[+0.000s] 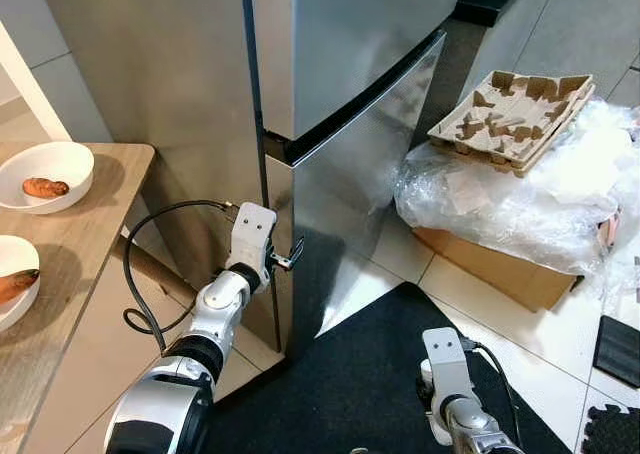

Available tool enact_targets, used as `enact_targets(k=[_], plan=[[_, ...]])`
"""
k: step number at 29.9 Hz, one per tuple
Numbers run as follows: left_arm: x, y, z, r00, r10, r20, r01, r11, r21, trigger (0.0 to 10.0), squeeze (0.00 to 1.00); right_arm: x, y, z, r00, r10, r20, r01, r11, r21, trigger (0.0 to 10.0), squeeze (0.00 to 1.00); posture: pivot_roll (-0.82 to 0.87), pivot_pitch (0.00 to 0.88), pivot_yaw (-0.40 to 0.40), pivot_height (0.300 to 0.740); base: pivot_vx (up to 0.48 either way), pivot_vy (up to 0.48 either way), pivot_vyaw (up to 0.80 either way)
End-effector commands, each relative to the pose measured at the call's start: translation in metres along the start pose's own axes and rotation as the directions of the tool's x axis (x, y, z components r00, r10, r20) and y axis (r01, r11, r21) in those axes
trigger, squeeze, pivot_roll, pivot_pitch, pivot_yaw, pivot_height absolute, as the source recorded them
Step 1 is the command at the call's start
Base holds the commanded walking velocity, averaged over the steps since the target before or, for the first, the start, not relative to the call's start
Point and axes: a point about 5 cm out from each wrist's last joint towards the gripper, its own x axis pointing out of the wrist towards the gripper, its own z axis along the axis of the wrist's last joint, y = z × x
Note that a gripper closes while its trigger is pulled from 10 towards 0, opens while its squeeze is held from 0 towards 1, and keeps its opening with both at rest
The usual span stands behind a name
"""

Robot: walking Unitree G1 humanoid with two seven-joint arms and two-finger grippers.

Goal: Restocking fridge

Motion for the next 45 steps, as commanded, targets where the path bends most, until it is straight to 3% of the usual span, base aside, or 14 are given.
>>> enact_targets(k=[1, 9, 12, 23, 25, 29, 37, 39, 45], plan=[[0.003, -0.006, -0.001, 0.999, -0.021, -0.024, 0.021, 1.000, 0.010, 10.0, 0.00, -0.001, -0.001, -0.002, 1.000, -0.007, 0.005, 0.007, 1.000, 0.002, 10.0, 0.00, -0.11, 0.154, 0.002, 0.740, 0.000, 0.000, 0.00], [0.006, 0.007, 0.008, 0.998, 0.051, -0.021, -0.050, 0.998, 0.041, 10.0, 0.00, -0.001, -0.002, -0.002, 1.000, -0.008, 0.006, 0.008, 1.000, 0.000, 10.0, 0.00, -0.12, 0.157, 0.006, 0.740, 0.000, 0.000, 0.00], [0.007, 0.014, 0.012, 0.995, 0.097, -0.010, -0.097, 0.995, -0.006, 10.0, 0.00, -0.001, -0.001, -0.002, 1.000, -0.007, 0.006, 0.007, 1.000, -0.002, 10.0, 0.00, -0.12, 0.159, 0.004, 0.740, 0.000, 0.000, 0.00], [0.009, 0.012, 0.014, 0.995, 0.101, 0.010, -0.100, 0.994, -0.051, 10.0, 0.00, -0.002, -0.002, -0.005, 1.000, -0.005, 0.002, 0.005, 1.000, -0.011, 10.0, 0.00, -0.13, 0.167, 0.003, 0.740, 0.000, 0.000, 0.00], [0.011, 0.002, 0.014, 0.998, 0.065, 0.021, -0.063, 0.994, -0.089, 10.0, 0.00, -0.002, -0.003, -0.006, 1.000, -0.006, 0.000, 0.006, 1.000, -0.014, 10.0, 0.00, -0.13, 0.167, 0.002, 0.740, 0.000, 0.000, 0.00], [0.013, -0.010, 0.012, 1.000, 0.006, 0.025, -0.004, 0.996, -0.090, 10.0, 0.00, -0.002, -0.004, -0.006, 1.000, -0.008, 0.000, 0.008, 1.000, -0.015, 10.0, 0.00, -0.13, 0.162, 0.003, 0.740, 0.000, 0.000, 0.00], [0.014, -0.021, 0.012, 0.998, -0.051, 0.034, 0.055, 0.994, -0.098, 10.0, 0.00, -0.002, -0.004, -0.006, 1.000, -0.009, 0.001, 0.009, 1.000, -0.015, 10.0, 0.00, -0.13, 0.163, 0.002, 0.740, 0.000, 0.000, 0.00], [0.014, -0.028, 0.011, 0.994, -0.105, 0.039, 0.108, 0.990, -0.091, 10.0, 0.00, -0.002, -0.004, -0.006, 1.000, -0.009, 0.001, 0.009, 1.000, -0.015, 10.0, 0.00, -0.13, 0.164, 0.001, 0.740, 0.000, 0.000, 0.00], [0.013, -0.029, 0.009, 0.993, -0.115, 0.033, 0.118, 0.990, -0.075, 10.0, 0.00, -0.002, -0.004, -0.007, 1.000, -0.007, 0.001, 0.007, 1.000, -0.016, 10.0, 0.00, -0.13, 0.164, 0.002, 0.740, 0.000, 0.000, 0.00]])
